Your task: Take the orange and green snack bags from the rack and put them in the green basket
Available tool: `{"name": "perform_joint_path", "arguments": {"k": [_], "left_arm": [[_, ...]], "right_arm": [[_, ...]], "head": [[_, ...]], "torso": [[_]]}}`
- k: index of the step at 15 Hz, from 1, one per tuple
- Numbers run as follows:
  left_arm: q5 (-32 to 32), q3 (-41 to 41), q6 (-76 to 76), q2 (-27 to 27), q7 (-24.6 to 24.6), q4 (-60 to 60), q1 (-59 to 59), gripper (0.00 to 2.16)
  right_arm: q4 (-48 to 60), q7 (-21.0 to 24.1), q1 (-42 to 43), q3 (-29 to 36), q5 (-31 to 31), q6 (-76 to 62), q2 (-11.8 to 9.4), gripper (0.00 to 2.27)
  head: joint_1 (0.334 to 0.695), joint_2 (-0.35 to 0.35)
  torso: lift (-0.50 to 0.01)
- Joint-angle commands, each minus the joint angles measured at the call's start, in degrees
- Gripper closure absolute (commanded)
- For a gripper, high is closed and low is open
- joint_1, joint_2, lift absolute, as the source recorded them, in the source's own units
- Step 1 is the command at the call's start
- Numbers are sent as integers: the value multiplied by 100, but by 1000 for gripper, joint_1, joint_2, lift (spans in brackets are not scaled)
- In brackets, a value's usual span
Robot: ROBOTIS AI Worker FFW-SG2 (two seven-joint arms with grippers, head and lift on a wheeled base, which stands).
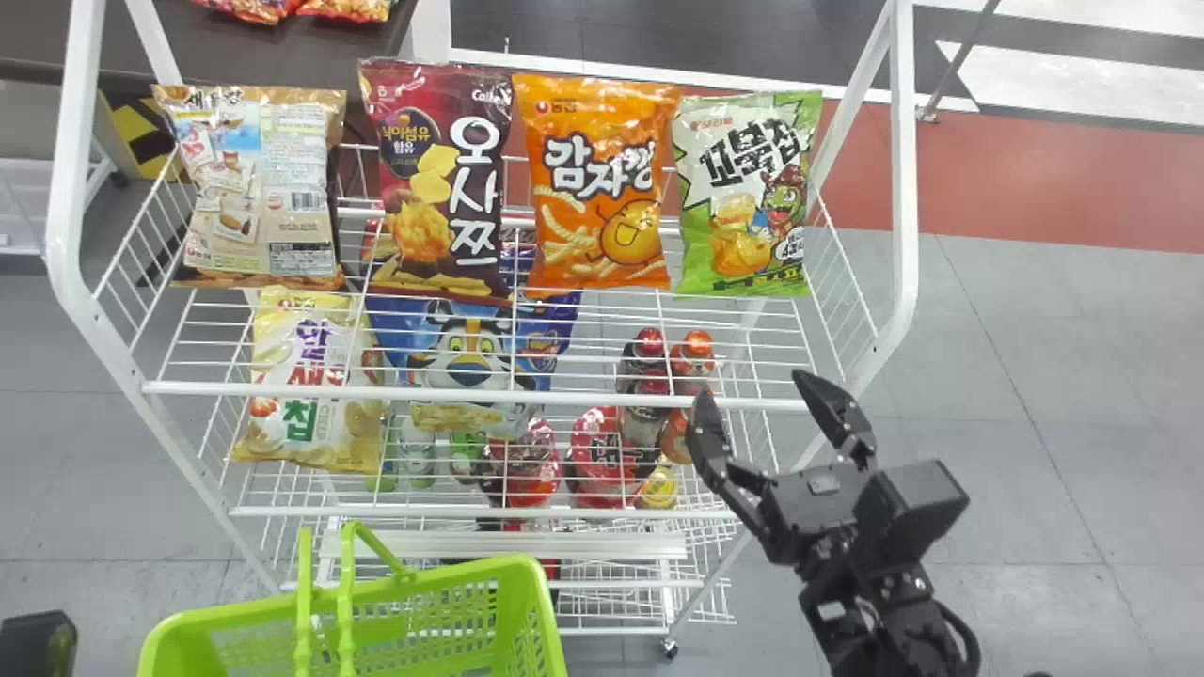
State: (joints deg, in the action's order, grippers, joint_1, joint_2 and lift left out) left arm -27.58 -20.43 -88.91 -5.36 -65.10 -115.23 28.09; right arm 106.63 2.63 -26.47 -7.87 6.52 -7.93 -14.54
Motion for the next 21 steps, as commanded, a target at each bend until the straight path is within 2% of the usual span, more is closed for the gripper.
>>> {"name": "perform_joint_path", "arguments": {"k": [1,4,8,11,16,21], "left_arm": [[68,92,-112,-17,6,-44,-5,2148],[112,171,-112,-26,6,-53,-5,2148],[174,189,-112,-26,-30,-44,12,2148],[227,198,-112,-35,-47,-35,30,2148],[227,224,-70,-35,-153,-26,74,2148],[227,224,-35,-35,-188,-35,74,2148]], "right_arm": [[-54,0,309,-21,-2,174,66,167],[-160,18,775,-197,-11,648,180,167],[-872,53,1671,-461,-142,877,461,171],[-1443,53,2260,-505,-142,1000,584,167],[-1970,53,2902,-434,-134,1193,549,167],[-2304,71,3209,-153,-90,1263,435,167]], "head": [[695,-137],[695,-134],[695,-94],[695,-62],[695,-61],[695,-112]], "torso": [[0],[0],[0],[0],[0],[0]]}}
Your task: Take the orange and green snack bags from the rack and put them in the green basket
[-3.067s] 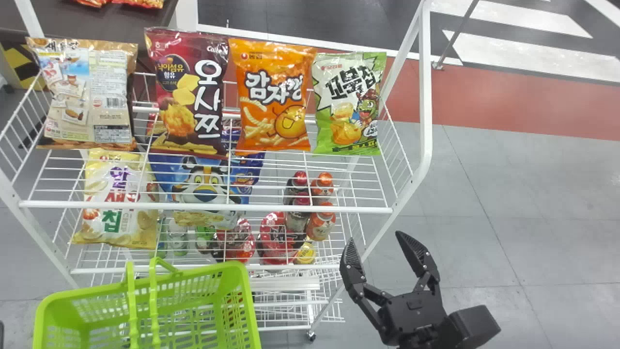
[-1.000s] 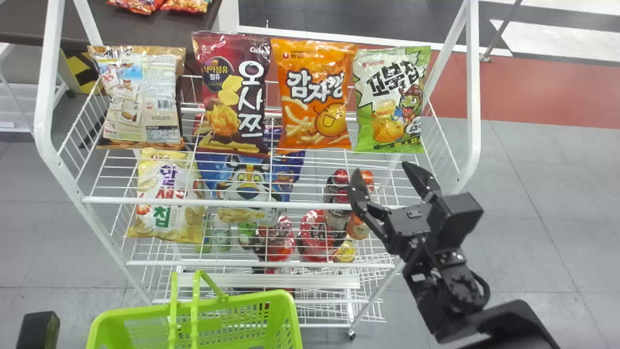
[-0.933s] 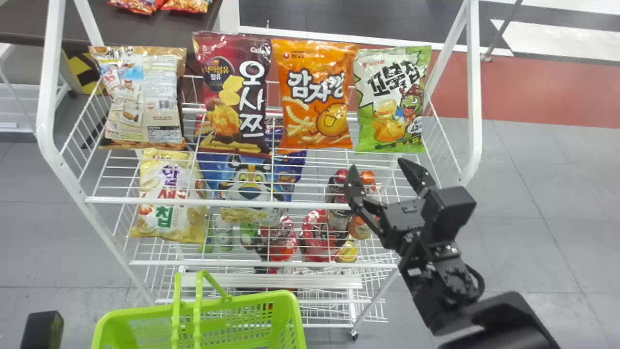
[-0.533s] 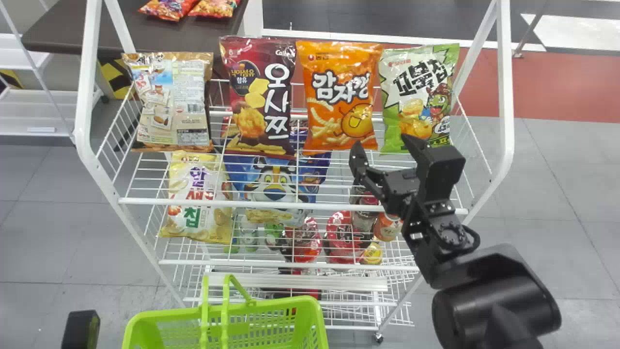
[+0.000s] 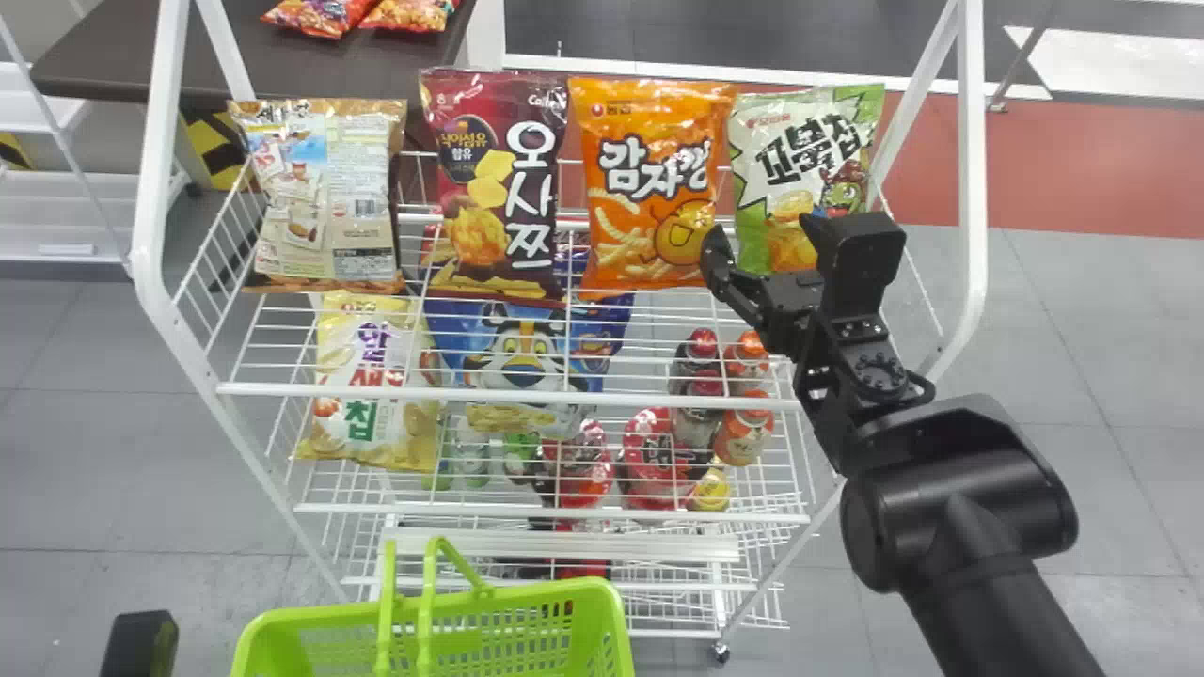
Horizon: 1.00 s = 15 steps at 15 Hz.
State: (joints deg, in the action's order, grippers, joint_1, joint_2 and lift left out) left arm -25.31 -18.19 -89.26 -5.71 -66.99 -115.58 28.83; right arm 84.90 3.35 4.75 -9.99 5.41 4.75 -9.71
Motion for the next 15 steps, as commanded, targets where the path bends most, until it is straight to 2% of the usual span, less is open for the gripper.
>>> {"name": "perform_joint_path", "arguments": {"k": [1,8,13,15], "left_arm": [[0,0,0,0,1,9,0,2148],[17,0,88,0,-7,18,26,2148],[17,-9,106,0,-34,26,44,2148],[17,-9,123,-9,-34,35,44,2148]], "right_arm": [[-210,-1,131,76,31,-4,-84,167],[-536,43,404,296,75,-4,-128,171],[-861,26,650,305,48,-4,-119,178],[-905,8,685,296,13,49,-119,262]], "head": [[695,-122],[695,-184],[695,-194],[695,-195]], "torso": [[0],[0],[0],[0]]}}
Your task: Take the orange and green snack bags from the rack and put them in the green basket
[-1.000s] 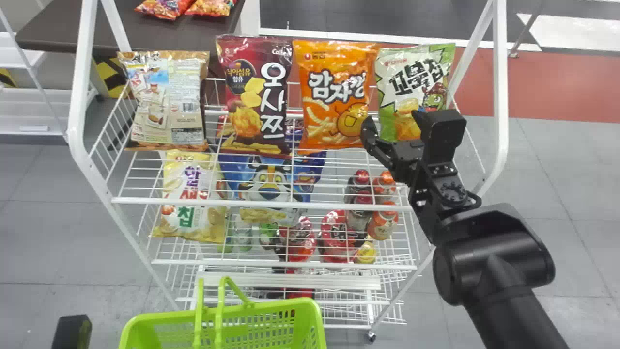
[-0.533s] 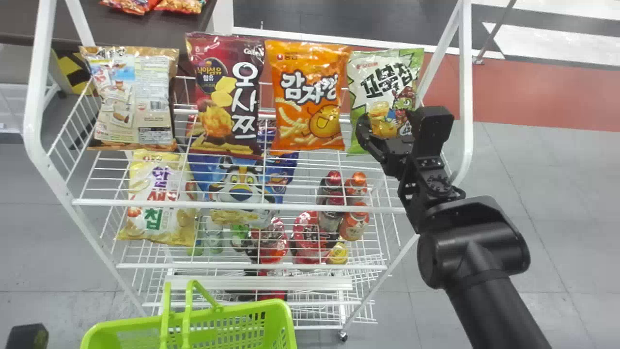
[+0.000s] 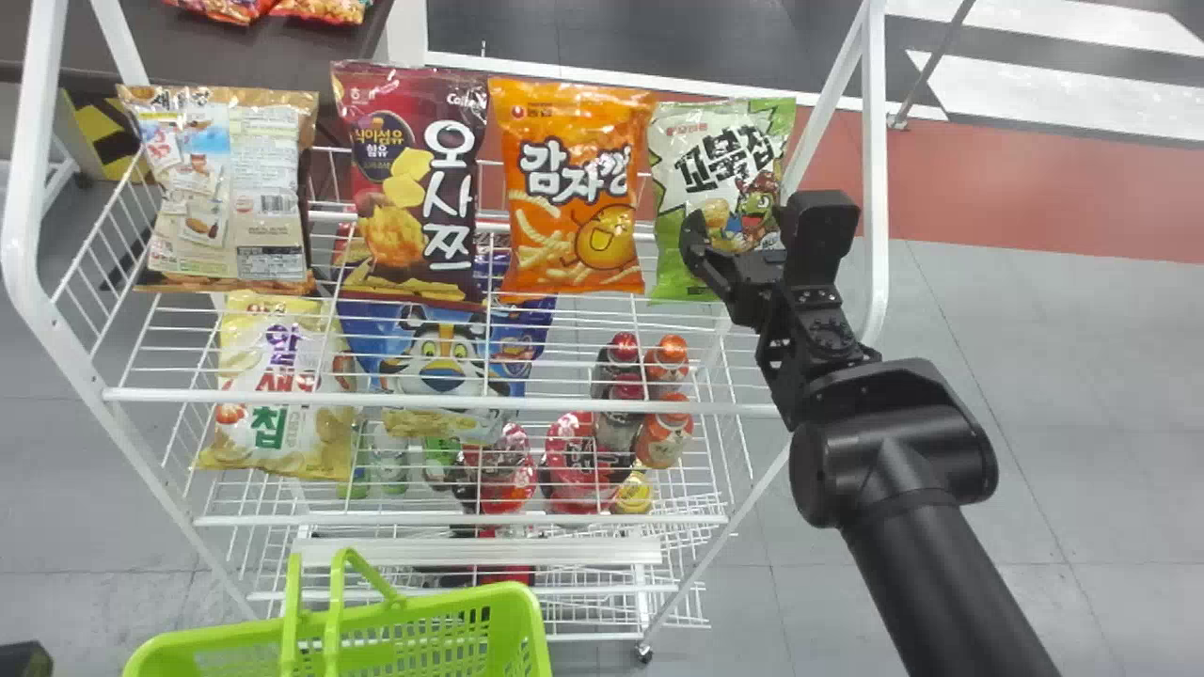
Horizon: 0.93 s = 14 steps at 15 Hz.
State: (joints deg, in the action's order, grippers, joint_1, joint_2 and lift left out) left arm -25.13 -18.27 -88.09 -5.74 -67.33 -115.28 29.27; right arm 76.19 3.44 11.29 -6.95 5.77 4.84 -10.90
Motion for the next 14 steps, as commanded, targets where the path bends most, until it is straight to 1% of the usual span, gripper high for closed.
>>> {"name": "perform_joint_path", "arguments": {"k": [1,2,4,5,6,10,12,14], "left_arm": [[-1,-1,6,-6,0,5,0,2148],[8,-1,6,-6,9,5,0,2148],[34,-1,6,-6,9,14,-9,2148],[34,-1,6,-15,9,14,-18,2148],[34,-1,6,-24,18,32,-18,2148],[34,-45,6,-41,36,76,-9,2148],[34,-62,23,-41,18,76,-9,2148],[34,-45,76,-32,27,76,-9,2148]], "right_arm": [[-51,-19,40,-8,-23,74,0,387],[-51,-28,58,-8,-23,110,0,576],[-69,-63,119,1,-32,180,0,829],[-139,-142,190,18,-32,408,0,1072],[-174,-318,242,18,21,461,0,1251],[-271,-291,401,18,30,707,18,2017],[-201,-89,304,10,38,567,26,2246],[-7,104,137,10,65,408,26,2246]], "head": [[695,-195],[695,-195],[695,-194],[695,-194],[695,-193],[695,-185],[695,-184],[695,-186]], "torso": [[0],[0],[0],[0],[0],[0],[0],[0]]}}
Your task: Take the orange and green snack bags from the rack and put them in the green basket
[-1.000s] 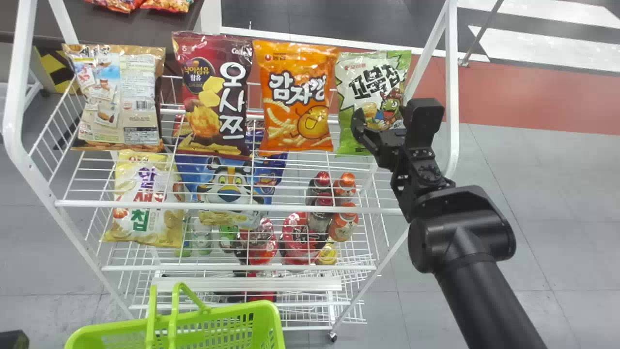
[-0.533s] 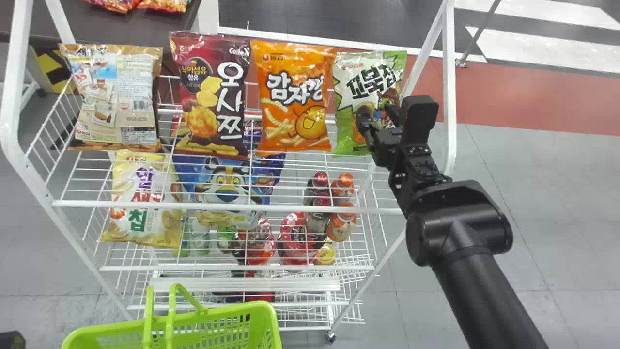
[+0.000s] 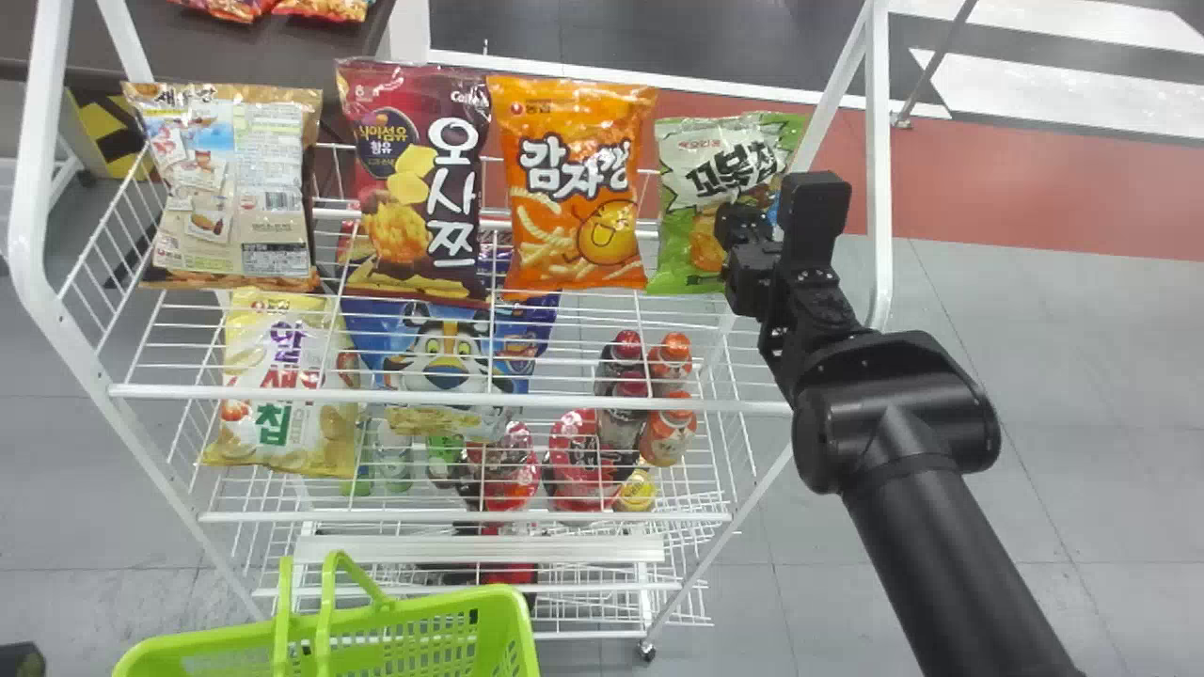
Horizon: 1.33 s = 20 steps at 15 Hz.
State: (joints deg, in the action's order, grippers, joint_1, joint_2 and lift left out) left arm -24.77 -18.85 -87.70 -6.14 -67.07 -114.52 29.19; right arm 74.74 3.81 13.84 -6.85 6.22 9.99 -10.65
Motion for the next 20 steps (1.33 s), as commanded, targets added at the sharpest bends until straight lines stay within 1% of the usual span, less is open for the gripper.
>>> {"name": "perform_joint_path", "arguments": {"k": [1,4,7,8,14,16,20], "left_arm": [[8,13,55,8,10,0,8,2148],[8,22,73,8,10,0,8,2148],[8,22,55,8,1,-35,26,2148],[-1,22,55,8,1,-62,34,2148],[-1,57,55,8,-16,-114,70,2148],[-1,66,73,17,-16,-123,70,2148],[-1,119,55,-1,-16,-176,61,2148]], "right_arm": [[251,102,-188,9,90,-141,1,2246],[717,94,-426,35,310,-36,-34,2246],[1429,111,-786,17,371,281,-34,2246],[1675,252,-909,0,371,404,-34,2246],[3187,243,-1568,-106,670,1459,-87,2246],[3758,243,-1858,-185,679,1793,-131,2246],[4874,234,-2368,-237,943,2707,-289,2246]], "head": [[695,-190],[695,-191],[695,-184],[695,-180],[695,-148],[695,-134],[695,-90]], "torso": [[0],[0],[0],[0],[0],[0],[0]]}}
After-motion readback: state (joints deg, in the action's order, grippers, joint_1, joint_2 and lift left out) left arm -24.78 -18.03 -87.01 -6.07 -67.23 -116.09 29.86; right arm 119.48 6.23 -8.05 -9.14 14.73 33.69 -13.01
